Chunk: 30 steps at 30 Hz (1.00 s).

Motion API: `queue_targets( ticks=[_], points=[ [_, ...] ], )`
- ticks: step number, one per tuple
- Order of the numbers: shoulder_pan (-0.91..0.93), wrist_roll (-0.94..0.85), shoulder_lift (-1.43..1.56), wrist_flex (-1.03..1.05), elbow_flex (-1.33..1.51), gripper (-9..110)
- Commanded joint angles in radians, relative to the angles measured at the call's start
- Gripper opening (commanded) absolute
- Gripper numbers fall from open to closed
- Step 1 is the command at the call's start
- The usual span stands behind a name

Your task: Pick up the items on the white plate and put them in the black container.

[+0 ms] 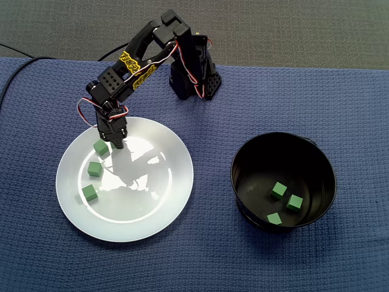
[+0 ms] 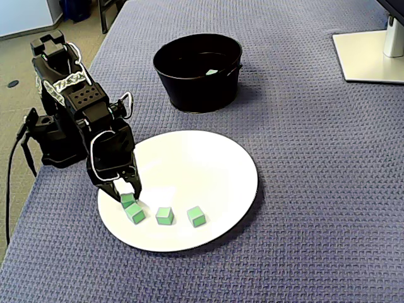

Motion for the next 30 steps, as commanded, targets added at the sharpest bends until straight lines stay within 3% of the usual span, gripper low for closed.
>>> queue_targets(
  ticks=[1, 7, 12, 15, 20, 24, 30],
  points=[
    [-0.003, 0.040, 0.077, -0.015, -0.026, 0],
    [-0.011, 0.120, 0.278, 0.060, -0.253, 0],
    [-0.147, 0.291, 0.557, 0.054, -0.489, 0],
    [-0.339, 0.330, 0.669, 0.080, -0.640, 0],
    [-0.815, 0.318, 0.762, 0.095, -0.764, 0],
    [-1.135, 0.393, 0.653, 0.153, -0.788, 0],
    [-1.341, 0.499, 0.305, 0.175, -0.741, 0]
  ],
)
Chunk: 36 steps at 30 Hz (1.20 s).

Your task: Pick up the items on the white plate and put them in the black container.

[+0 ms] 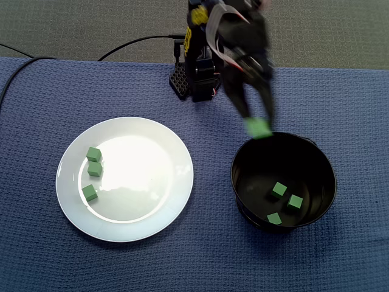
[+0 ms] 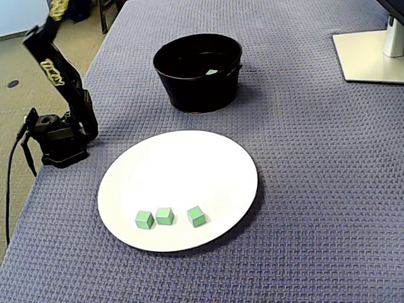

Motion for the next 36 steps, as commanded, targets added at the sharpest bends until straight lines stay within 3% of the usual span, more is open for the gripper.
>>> queue_targets(
  ticks=[1, 6, 12, 16, 18, 23, 27, 29, 33, 36],
  points=[
    [-0.126, 0.052, -0.225, 0.009, 0.018, 0],
    [-0.158, 0.100, -0.428, -0.049, 0.143, 0],
    [-0.160, 0.025, -0.443, -0.083, 0.259, 1],
    [-0.109, -0.069, -0.328, 0.054, 0.166, 26],
    [-0.060, -0.140, -0.259, 0.152, 0.066, 31],
    [0.132, -0.400, -0.129, 0.377, -0.204, 39],
    [0.407, -0.730, -0.064, 0.611, -0.353, 38],
    [0.588, -0.977, -0.037, 0.657, -0.310, 38],
    [0.900, -1.404, -0.009, 0.555, -0.064, 37],
    [1.045, -1.526, -0.040, 0.428, 0.101, 37]
  ],
)
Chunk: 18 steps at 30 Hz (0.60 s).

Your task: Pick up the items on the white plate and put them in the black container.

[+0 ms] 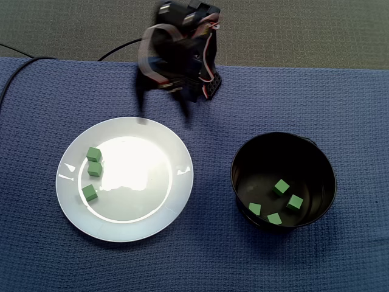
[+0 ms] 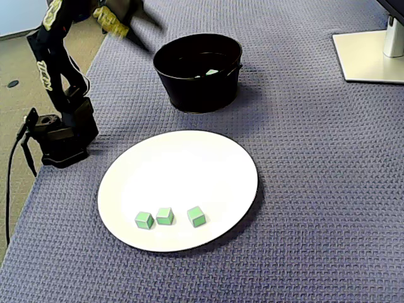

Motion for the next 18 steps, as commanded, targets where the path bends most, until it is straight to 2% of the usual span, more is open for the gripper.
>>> queue_targets(
  ticks=[1, 4, 8, 18],
  points=[
    [0.235, -0.256, 0.000, -0.075, 0.199, 37],
    [0.333, -0.336, -0.069, -0.126, 0.282, 37],
    [0.385, -0.288, -0.224, -0.290, 0.285, 37],
    [0.440, -0.160, -0.621, -0.348, 0.014, 35]
  ],
)
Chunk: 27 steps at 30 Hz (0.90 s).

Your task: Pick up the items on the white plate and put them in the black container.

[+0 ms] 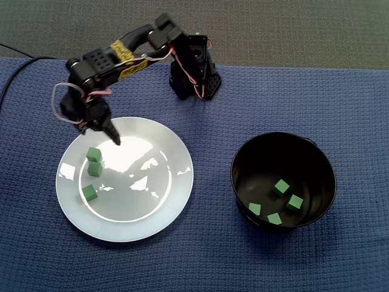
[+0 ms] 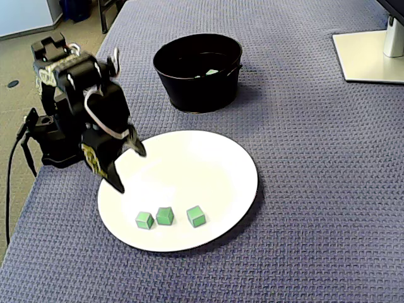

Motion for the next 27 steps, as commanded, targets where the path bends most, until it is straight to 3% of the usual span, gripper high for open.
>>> queue_targets(
  ticks=[1, 27],
  points=[
    [0.018, 0.040, -0.089, -0.026, -0.120, 35],
    [0.032, -0.015, -0.313, -0.127, -0.135, 27]
  ],
)
